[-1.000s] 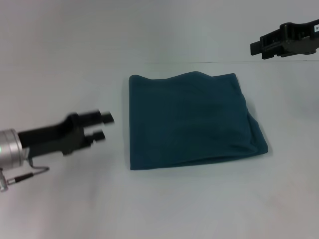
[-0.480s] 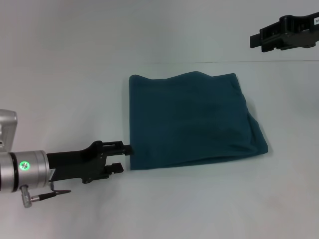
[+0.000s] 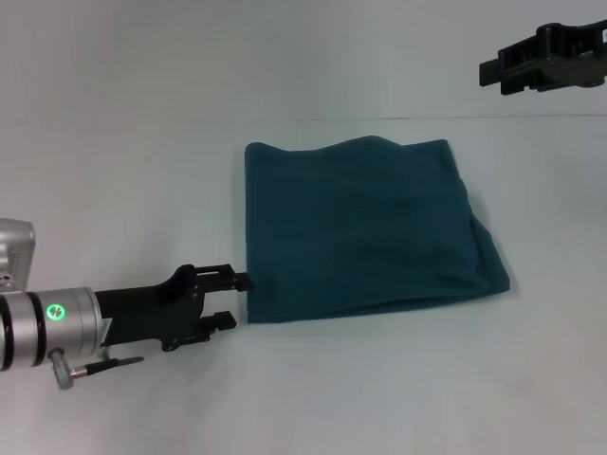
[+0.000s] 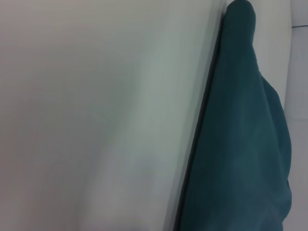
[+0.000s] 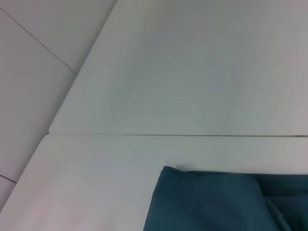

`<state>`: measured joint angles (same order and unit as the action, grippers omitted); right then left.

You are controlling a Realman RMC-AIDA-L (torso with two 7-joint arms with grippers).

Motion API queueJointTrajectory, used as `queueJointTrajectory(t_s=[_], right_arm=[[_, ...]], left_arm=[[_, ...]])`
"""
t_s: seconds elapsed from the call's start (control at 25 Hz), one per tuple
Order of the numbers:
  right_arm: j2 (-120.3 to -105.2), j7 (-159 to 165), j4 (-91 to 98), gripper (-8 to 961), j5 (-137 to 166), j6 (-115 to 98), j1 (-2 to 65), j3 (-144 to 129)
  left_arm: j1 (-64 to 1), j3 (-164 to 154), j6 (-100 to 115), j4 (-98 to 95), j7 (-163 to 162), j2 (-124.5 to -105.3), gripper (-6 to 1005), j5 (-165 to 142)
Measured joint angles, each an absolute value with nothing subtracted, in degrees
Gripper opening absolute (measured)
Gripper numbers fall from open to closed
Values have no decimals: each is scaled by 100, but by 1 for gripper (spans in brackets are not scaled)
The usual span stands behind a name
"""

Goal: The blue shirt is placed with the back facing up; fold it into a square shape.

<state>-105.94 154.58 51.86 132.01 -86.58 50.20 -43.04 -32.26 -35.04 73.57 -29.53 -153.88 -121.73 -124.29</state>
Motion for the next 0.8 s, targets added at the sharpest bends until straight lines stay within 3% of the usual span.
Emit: queueJointTrajectory(t_s=[0.8], right_arm=[[-10597, 15448, 5159, 420, 13198, -8607, 4979, -4292]], left_arm=[[-3423, -3514, 7008, -2520, -15378, -12198, 657, -12436]])
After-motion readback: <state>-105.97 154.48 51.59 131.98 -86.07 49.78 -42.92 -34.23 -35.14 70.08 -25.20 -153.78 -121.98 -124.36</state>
